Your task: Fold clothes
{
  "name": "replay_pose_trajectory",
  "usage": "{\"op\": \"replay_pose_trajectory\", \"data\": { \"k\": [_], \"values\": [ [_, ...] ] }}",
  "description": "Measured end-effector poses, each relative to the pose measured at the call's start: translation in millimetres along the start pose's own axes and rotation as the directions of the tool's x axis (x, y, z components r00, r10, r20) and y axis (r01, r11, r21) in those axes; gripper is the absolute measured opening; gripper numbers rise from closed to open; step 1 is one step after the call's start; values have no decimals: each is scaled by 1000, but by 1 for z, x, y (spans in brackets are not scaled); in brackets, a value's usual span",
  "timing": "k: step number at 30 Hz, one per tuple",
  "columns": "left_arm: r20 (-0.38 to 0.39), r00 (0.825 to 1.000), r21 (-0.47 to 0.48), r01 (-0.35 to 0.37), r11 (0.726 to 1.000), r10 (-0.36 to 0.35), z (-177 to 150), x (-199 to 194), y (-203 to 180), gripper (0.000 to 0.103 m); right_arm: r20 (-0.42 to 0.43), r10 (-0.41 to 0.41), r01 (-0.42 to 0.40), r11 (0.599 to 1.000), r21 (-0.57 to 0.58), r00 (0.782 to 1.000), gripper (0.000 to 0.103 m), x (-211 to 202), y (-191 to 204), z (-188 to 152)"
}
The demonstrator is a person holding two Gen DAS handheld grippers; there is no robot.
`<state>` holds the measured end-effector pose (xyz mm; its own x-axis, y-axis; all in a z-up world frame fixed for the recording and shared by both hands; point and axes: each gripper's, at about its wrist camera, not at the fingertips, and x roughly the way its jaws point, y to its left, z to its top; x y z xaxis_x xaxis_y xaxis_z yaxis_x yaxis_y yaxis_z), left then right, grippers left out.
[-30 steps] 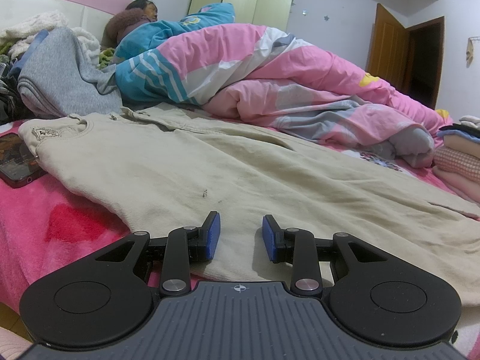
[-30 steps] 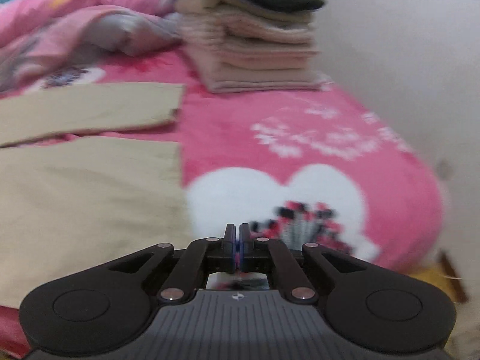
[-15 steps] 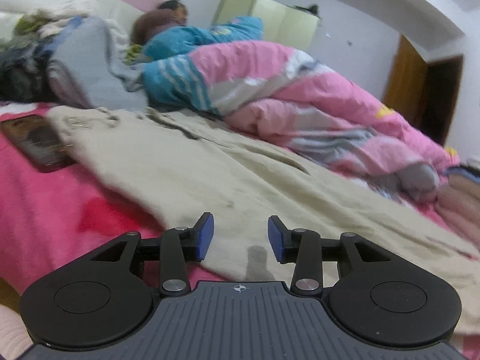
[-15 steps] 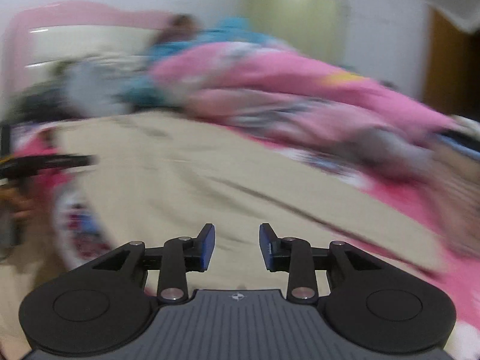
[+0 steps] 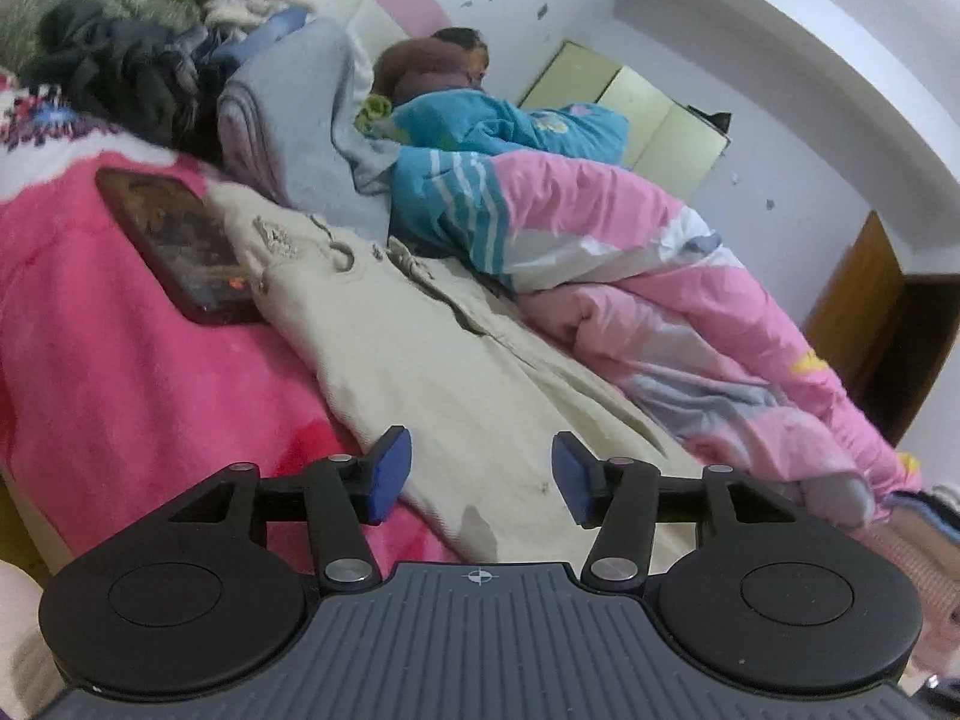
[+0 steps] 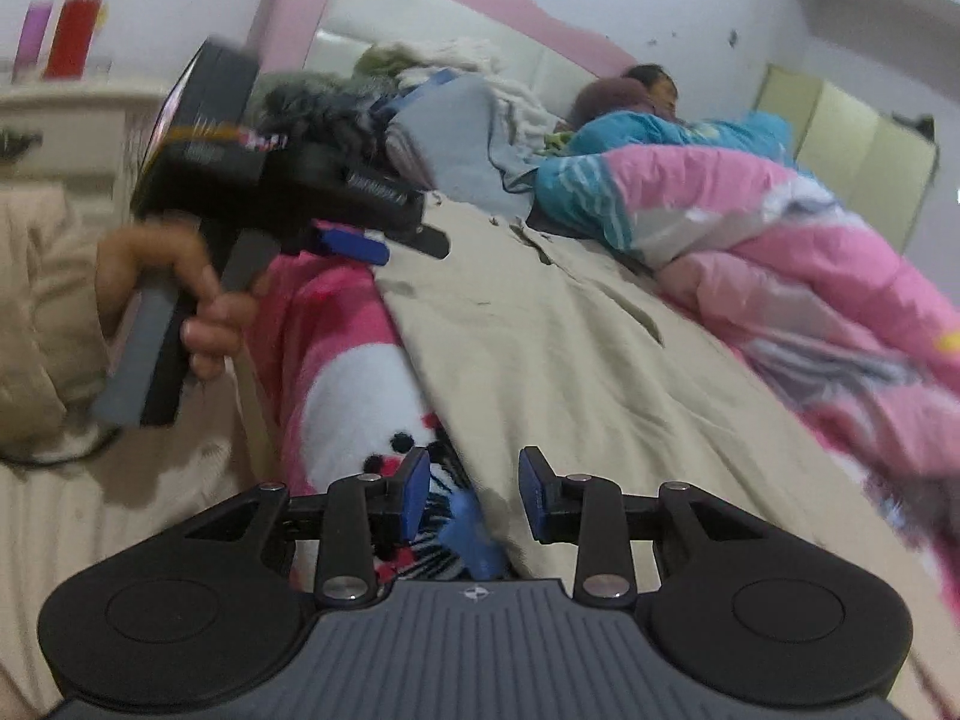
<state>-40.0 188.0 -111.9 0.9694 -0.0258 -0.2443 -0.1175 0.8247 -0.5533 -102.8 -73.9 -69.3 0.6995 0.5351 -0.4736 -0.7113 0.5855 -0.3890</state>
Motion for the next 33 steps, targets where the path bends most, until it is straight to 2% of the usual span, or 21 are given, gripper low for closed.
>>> {"op": "replay_pose_trajectory", "data": {
  "k": [3, 5, 7, 11, 13, 15, 16, 18, 20, 22, 27, 33],
  "values": [
    [36, 999, -27, -23, 999, 24, 2, -4, 3, 54, -11, -61, 60, 997, -40, 998, 32, 9, 5, 0],
    [82, 995, -49, -49, 998, 53, 4, -9, 6, 61, -20, -83, 82, 996, -41, 996, 32, 12, 6, -1],
    [91, 994, -77, -60, 995, 67, 6, -10, 10, 68, -36, -80, 80, 996, -26, 996, 30, 14, 4, -3],
    [8, 997, -84, -82, 993, 83, 5, 3, 13, 68, -39, -83, 82, 996, -29, 996, 28, 14, 7, -4],
    [14, 996, -91, -82, 992, 84, 6, 4, 13, 68, -30, -84, 82, 995, -58, 996, 28, 12, 12, -3],
    [26, 995, -102, -97, 990, 100, 5, 4, 14, 63, -35, -87, 83, 993, -80, 996, 28, 13, 16, -4],
    [28, 993, -104, -111, 988, 114, 5, 5, 14, 55, -40, -93, 90, 992, -83, 995, 26, 16, 17, -5],
    [28, 989, -102, -142, 985, 145, 5, 8, 15, 39, -45, -102, 99, 993, -63, 994, 13, 18, 14, -4],
    [25, 984, -98, -172, 980, 175, 5, 10, 17, 11, -44, -112, 110, 993, -39, 993, 3, 18, 10, -2],
    [28, 983, -104, -177, 979, 181, 6, 9, 19, 4, -41, -109, 108, 994, -35, 993, 2, 16, 9, 1],
    [104, 978, -114, -170, 979, 182, 9, -4, 19, 2, -24, -74, 72, 996, -55, 997, 1, 3, 9, 9],
    [78, 978, -128, -182, 975, 193, 9, -3, 24, 1, -46, -48, 45, 997, -69, 998, 1, 4, 12, 10]
  ]
}}
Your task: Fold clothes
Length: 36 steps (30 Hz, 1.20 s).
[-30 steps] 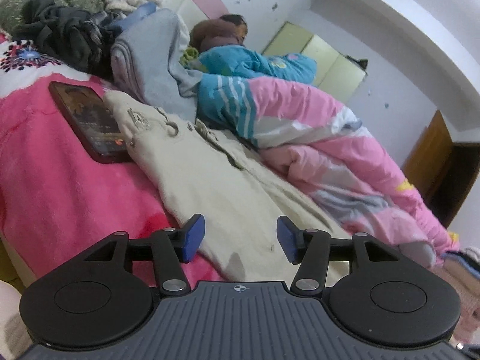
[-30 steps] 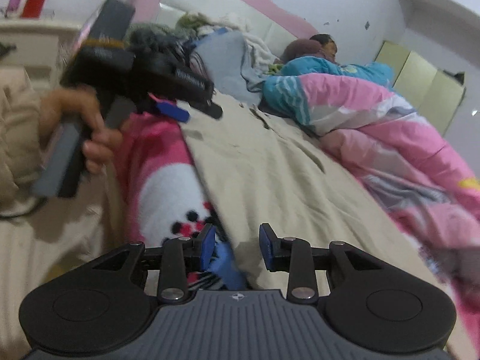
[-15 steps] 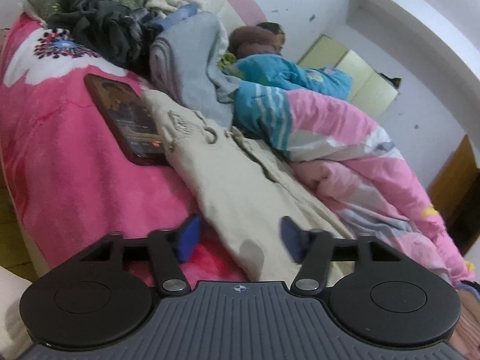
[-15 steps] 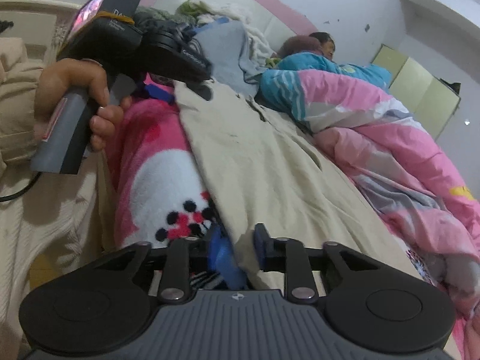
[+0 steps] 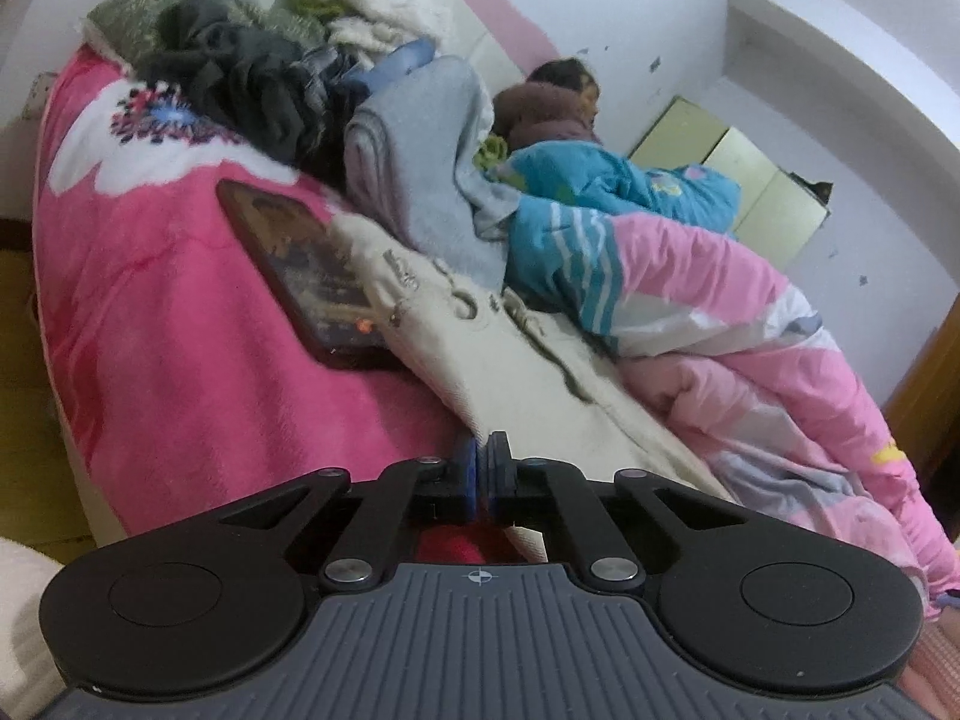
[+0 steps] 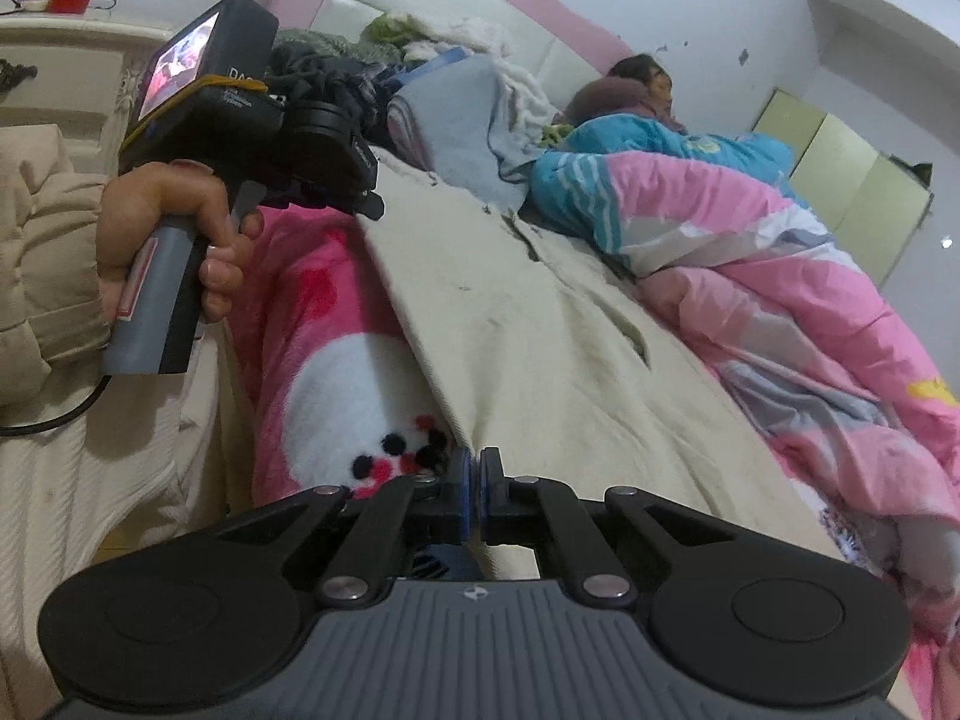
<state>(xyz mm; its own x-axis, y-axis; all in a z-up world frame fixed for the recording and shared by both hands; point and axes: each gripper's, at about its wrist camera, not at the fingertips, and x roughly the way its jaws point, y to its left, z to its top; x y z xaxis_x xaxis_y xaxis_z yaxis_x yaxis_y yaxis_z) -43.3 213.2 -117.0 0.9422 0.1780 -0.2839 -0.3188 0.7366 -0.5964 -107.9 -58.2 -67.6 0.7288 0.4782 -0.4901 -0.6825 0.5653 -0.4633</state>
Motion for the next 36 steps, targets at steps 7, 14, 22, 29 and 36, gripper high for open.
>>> {"op": "replay_pose_trajectory", "data": {
  "k": [7, 14, 22, 29, 36],
  "values": [
    [-21, 999, 31, -31, 999, 32, -2, 2, 0, 2, -38, 46, -45, 999, 25, 998, 1, 8, 2, -7],
    [-13, 998, 35, -64, 997, 64, -1, -3, 3, 12, -32, 133, -126, 976, 177, 991, 4, 0, -18, -11],
    [113, 989, 107, -106, 989, 94, 8, -18, -11, 14, 123, 247, -274, 809, 519, 961, 4, 5, -103, 10],
    [46, 998, 189, -55, 980, 47, 14, 3, -25, 15, 71, 296, -263, 684, 680, 953, 3, 131, -140, 35],
    [1, 1000, 103, -31, 994, 31, 13, 11, -7, 15, 74, 548, -473, 636, 610, 833, 1, 125, -85, 28]
  ]
}}
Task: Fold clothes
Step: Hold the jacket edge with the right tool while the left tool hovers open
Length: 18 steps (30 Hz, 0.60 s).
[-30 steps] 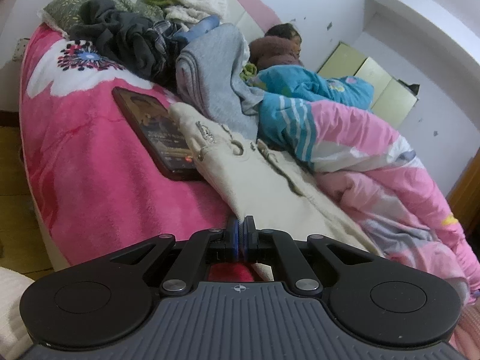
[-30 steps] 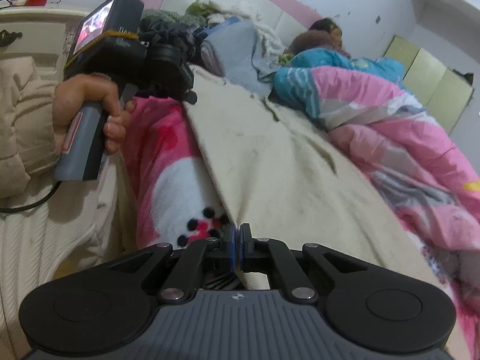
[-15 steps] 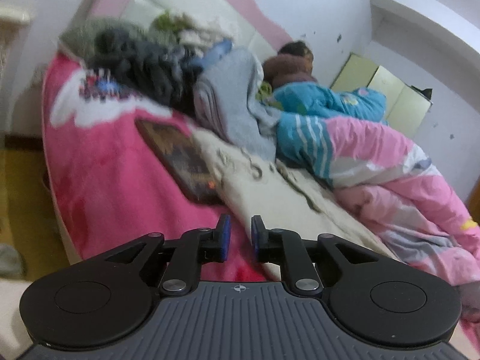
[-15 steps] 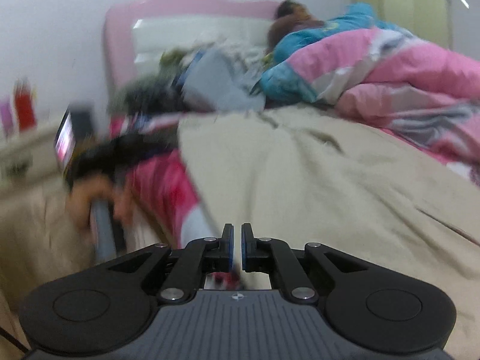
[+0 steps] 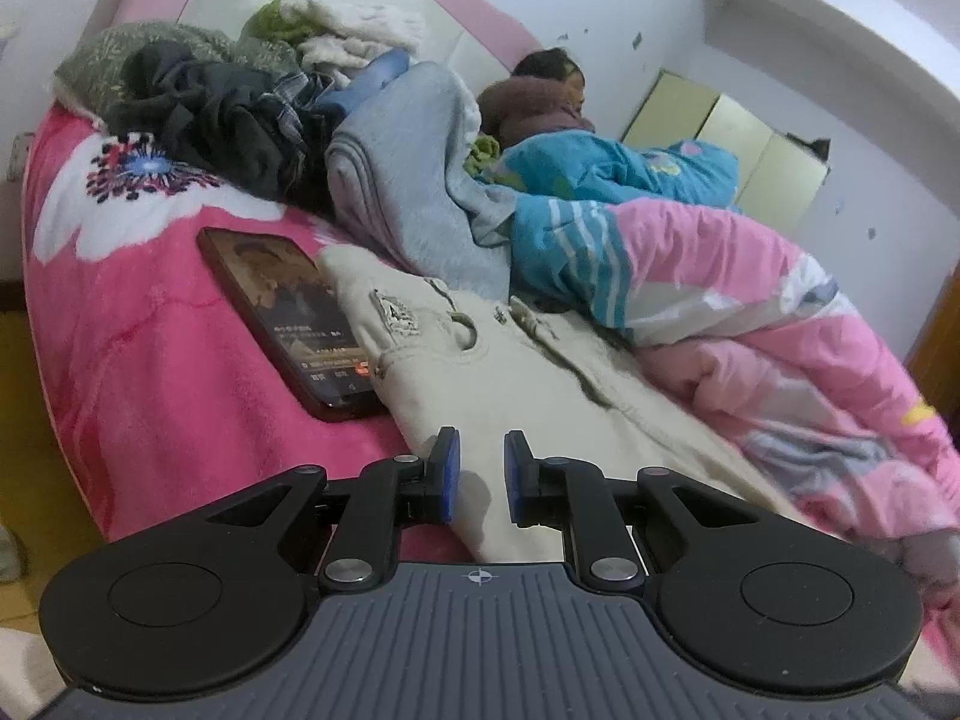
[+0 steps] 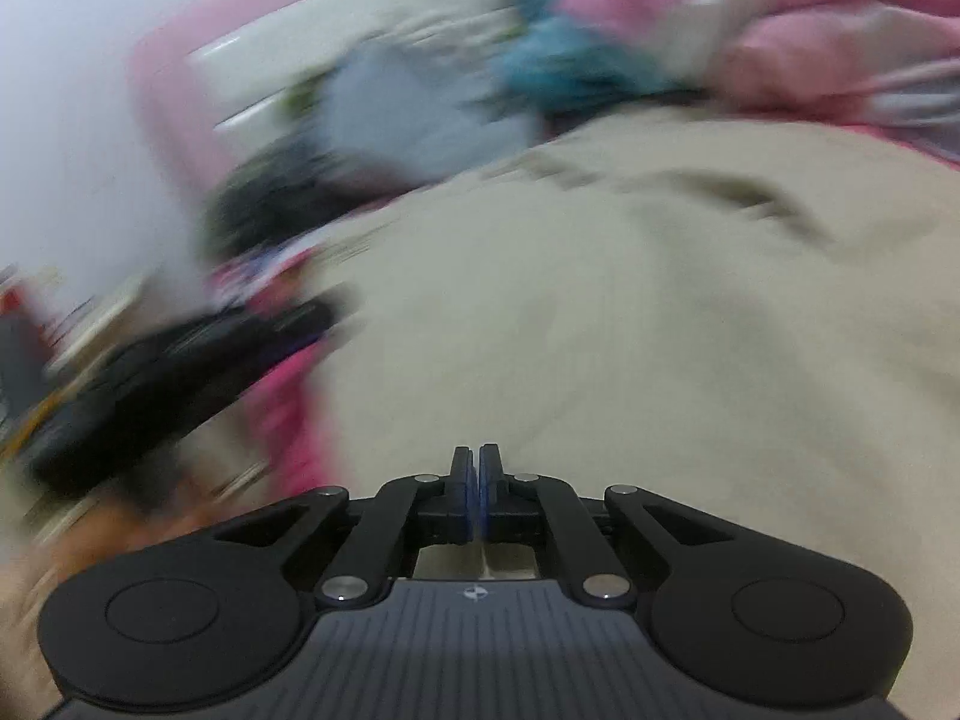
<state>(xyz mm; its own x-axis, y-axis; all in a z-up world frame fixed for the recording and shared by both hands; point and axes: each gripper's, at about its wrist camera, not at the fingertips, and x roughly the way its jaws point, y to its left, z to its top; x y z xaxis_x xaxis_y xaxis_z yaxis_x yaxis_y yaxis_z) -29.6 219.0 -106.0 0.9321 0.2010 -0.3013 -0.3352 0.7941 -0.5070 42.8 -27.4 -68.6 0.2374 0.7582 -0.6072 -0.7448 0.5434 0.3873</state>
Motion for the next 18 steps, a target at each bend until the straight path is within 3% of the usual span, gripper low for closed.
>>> {"op": "replay_pose_trajectory", "data": {
  "k": [2, 4, 6, 9, 12, 14, 18],
  "values": [
    [-7, 1000, -22, 6, 1000, -6, 0, 1, 3, 15, -71, 80, -83, 996, -30, 994, 0, -2, 12, -1],
    [-16, 1000, -36, 10, 999, -10, 1, 3, 5, 15, -59, 64, -66, 997, -31, 996, 0, -1, 10, 16],
    [-18, 1000, -41, 13, 999, -14, 1, 3, 7, 15, 4, -9, 9, 1000, 6, 1000, 0, 8, -4, 46],
    [-21, 1000, -47, 19, 999, -20, 1, 4, 9, 15, 100, -152, 144, 986, 89, 983, 0, 29, -33, 91],
    [-21, 999, -58, 23, 998, -24, 1, 3, 10, 15, 59, -184, 172, 971, 163, 981, 0, 67, -57, 107],
    [-17, 1000, -70, 24, 997, -25, 2, 2, 12, 15, 40, -171, 164, 977, 136, 985, 0, 82, -51, 102],
    [-23, 1000, -93, 15, 996, -17, 3, 3, 14, 15, -25, -7, 6, 1000, -30, 1000, 0, 82, -7, 83]
  ]
}}
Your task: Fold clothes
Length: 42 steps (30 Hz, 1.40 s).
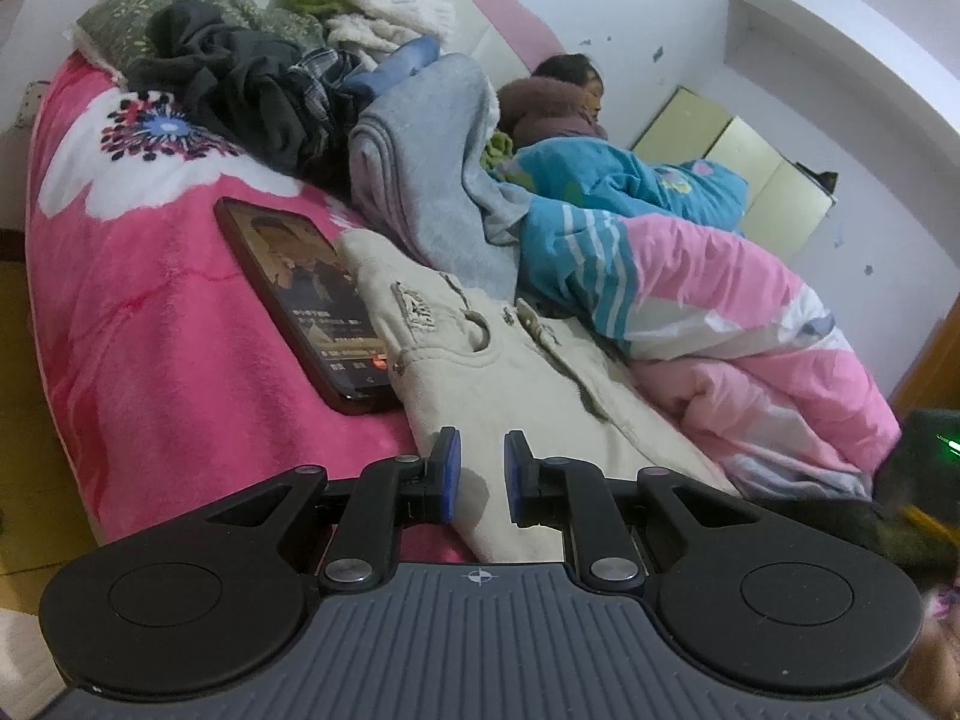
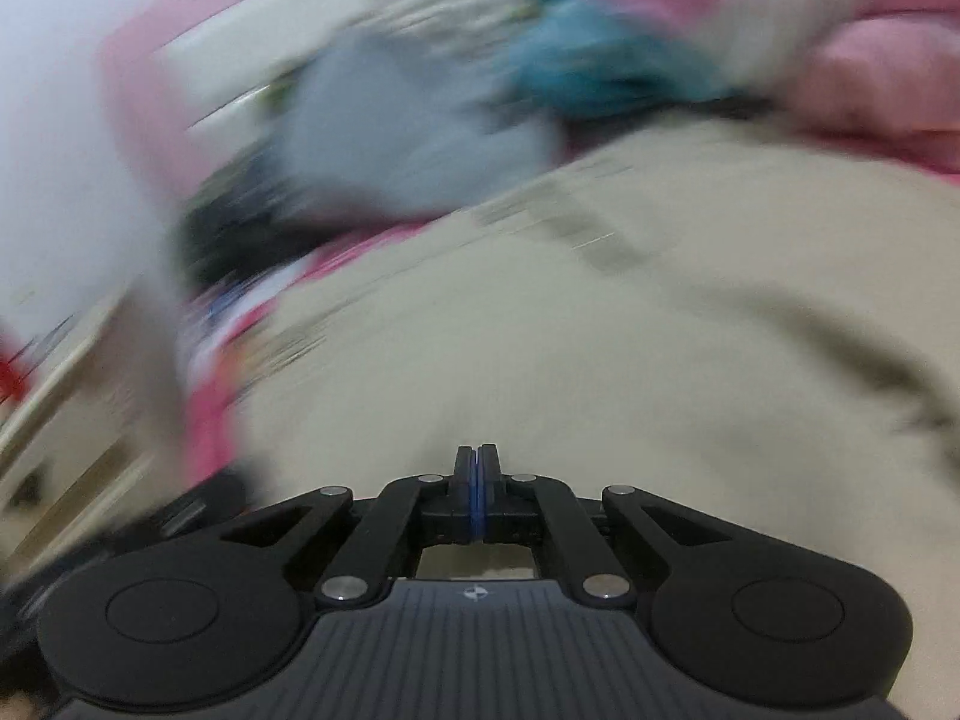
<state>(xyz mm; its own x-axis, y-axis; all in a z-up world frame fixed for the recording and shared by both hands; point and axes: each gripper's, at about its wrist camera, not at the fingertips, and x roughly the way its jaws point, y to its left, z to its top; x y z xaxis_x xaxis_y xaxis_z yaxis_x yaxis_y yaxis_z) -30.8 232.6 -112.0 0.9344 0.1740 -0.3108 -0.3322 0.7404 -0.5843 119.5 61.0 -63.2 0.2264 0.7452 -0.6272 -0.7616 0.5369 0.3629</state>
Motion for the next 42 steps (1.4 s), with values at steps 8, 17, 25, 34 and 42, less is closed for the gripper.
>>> {"op": "replay_pose_trajectory", "data": {
  "k": [8, 17, 25, 34, 42],
  "values": [
    [7, 1000, -6, -3, 1000, 3, 0, -1, 1, 15, 84, -98, 86, 987, 132, 992, 0, 15, -47, 51],
    [29, 999, -29, -17, 999, 18, 2, -4, 4, 15, -73, 171, -155, 969, 191, 983, 0, 13, -22, 10],
    [45, 998, -12, -32, 999, 32, 1, -7, 2, 15, 71, 73, -93, 931, 353, 995, 0, -44, -63, 5],
    [50, 996, -9, -76, 997, 76, 1, -7, 4, 15, -71, 337, -289, 882, 372, 939, 0, -66, -16, -69],
    [108, 990, -4, -88, 996, 88, 2, -17, 5, 15, 70, 121, -138, 914, 382, 990, 0, -118, -49, -81]
  ]
}}
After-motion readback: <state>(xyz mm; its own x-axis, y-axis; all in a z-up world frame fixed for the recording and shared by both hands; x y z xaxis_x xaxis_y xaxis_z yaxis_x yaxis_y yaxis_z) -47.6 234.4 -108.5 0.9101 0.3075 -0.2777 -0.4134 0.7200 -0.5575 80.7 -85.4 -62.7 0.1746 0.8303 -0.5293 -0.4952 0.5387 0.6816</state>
